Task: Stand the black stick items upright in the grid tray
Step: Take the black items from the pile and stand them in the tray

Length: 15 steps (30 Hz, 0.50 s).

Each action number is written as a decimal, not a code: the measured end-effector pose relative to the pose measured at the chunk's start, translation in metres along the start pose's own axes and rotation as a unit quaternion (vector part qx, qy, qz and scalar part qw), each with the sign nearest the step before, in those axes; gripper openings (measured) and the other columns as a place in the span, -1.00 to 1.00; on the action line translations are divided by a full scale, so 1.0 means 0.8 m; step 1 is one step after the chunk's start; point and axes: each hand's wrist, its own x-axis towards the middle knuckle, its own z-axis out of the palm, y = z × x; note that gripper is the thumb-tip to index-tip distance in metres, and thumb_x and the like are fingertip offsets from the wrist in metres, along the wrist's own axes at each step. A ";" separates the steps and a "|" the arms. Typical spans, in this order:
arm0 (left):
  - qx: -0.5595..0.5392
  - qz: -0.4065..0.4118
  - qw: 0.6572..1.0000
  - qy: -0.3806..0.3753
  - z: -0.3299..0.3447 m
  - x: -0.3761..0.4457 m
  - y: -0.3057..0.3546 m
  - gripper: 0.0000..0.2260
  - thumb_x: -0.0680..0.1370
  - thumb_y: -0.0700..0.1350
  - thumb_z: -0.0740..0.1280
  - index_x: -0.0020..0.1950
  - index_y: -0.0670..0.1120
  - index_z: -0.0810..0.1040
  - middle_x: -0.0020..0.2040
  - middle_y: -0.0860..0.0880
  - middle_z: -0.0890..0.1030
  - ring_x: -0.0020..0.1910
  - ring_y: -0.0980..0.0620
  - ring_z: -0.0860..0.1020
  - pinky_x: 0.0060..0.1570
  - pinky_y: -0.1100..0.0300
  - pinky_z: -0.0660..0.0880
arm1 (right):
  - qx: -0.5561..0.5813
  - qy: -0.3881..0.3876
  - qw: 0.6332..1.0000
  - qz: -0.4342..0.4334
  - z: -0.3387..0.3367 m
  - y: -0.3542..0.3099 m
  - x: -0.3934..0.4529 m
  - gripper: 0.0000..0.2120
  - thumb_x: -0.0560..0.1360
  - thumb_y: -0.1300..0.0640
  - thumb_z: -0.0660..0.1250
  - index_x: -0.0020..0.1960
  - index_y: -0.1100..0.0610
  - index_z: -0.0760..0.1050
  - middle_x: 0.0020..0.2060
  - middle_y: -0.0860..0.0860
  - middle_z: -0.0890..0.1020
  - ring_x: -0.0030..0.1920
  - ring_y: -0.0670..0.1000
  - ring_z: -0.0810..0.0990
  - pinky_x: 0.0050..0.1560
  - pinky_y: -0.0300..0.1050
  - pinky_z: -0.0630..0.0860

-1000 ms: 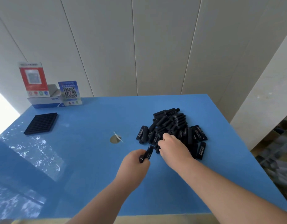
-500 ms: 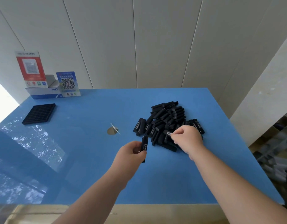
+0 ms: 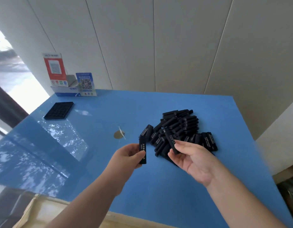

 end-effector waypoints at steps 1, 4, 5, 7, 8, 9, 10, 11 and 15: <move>-0.001 0.002 1.000 0.009 -0.006 -0.003 0.002 -0.86 0.58 -0.13 0.38 0.07 0.07 0.68 -0.06 0.09 0.73 -0.06 0.12 0.69 -0.04 0.24 0.53 | -0.016 -0.003 1.000 -0.006 0.009 0.001 0.004 -0.84 0.56 0.38 0.33 0.03 0.32 0.69 -0.13 0.16 0.68 -0.18 0.04 0.67 -0.04 -0.09 0.65; -0.024 0.015 0.998 0.052 -0.030 -0.015 0.007 -0.85 0.57 -0.15 0.38 0.03 0.08 0.69 -0.07 0.09 0.73 -0.07 0.12 0.69 -0.05 0.24 0.53 | -0.055 -0.035 0.998 -0.011 0.047 0.012 0.015 -0.84 0.58 0.35 0.32 0.02 0.32 0.69 -0.19 0.14 0.65 -0.21 0.02 0.67 -0.01 -0.08 0.65; -0.032 0.023 0.997 0.067 -0.040 -0.021 0.008 -0.84 0.57 -0.15 0.39 0.00 0.10 0.70 -0.07 0.09 0.73 -0.07 0.12 0.70 -0.05 0.24 0.54 | -0.063 -0.052 0.997 -0.004 0.062 0.018 0.017 -0.85 0.59 0.35 0.32 0.04 0.33 0.67 -0.21 0.14 0.64 -0.21 0.03 0.67 -0.02 -0.08 0.65; -0.045 0.036 0.994 0.094 -0.065 -0.035 0.007 -0.80 0.57 -0.16 0.38 -0.04 0.15 0.71 -0.07 0.07 0.73 -0.06 0.09 0.70 0.00 0.19 0.57 | -0.080 -0.084 0.993 0.020 0.093 0.033 0.019 -0.85 0.59 0.33 0.32 0.10 0.35 0.62 -0.19 0.16 0.64 -0.19 0.03 0.66 -0.03 -0.08 0.65; -0.053 0.041 0.992 0.104 -0.079 -0.042 0.005 -0.80 0.58 -0.17 0.38 -0.04 0.14 0.71 -0.06 0.05 0.73 -0.05 0.08 0.69 0.04 0.15 0.57 | -0.082 -0.103 0.991 0.036 0.110 0.042 0.020 -0.85 0.60 0.32 0.32 0.11 0.37 0.59 -0.17 0.17 0.63 -0.17 0.04 0.66 -0.02 -0.07 0.65; -0.062 0.045 0.991 0.112 -0.093 -0.048 0.000 -0.81 0.58 -0.18 0.38 -0.03 0.12 0.71 -0.04 0.03 0.73 -0.04 0.06 0.69 0.07 0.10 0.57 | -0.076 -0.128 0.987 0.055 0.125 0.052 0.021 -0.85 0.59 0.32 0.33 0.10 0.37 0.58 -0.17 0.17 0.62 -0.16 0.05 0.66 -0.01 -0.06 0.65; -0.072 0.048 0.989 0.119 -0.109 -0.054 -0.005 -0.82 0.58 -0.18 0.38 -0.01 0.09 0.71 -0.03 0.01 0.73 -0.03 0.04 0.69 0.09 0.08 0.57 | -0.064 -0.153 0.983 0.076 0.139 0.064 0.022 -0.87 0.57 0.31 0.35 0.06 0.36 0.59 -0.18 0.17 0.62 -0.16 0.06 0.66 -0.01 -0.06 0.66; -0.080 0.050 0.987 0.127 -0.127 -0.059 -0.010 -0.83 0.58 -0.19 0.38 0.00 0.06 0.71 -0.02 -0.01 0.73 -0.03 0.04 0.69 0.10 0.07 0.57 | -0.051 -0.173 0.979 0.100 0.154 0.076 0.023 -0.90 0.54 0.31 0.37 0.00 0.34 0.62 -0.19 0.17 0.62 -0.16 0.06 0.67 -0.02 -0.06 0.66; -0.099 0.050 0.981 0.157 -0.207 -0.081 -0.031 -0.85 0.58 -0.19 0.39 0.01 0.03 0.70 -0.01 0.00 0.73 -0.02 0.04 0.69 0.03 0.13 0.56 | -0.043 -0.192 0.970 0.142 0.219 0.130 0.025 -0.94 0.43 0.31 0.43 -0.15 0.31 0.66 -0.22 0.18 0.64 -0.18 0.07 0.69 -0.09 -0.07 0.68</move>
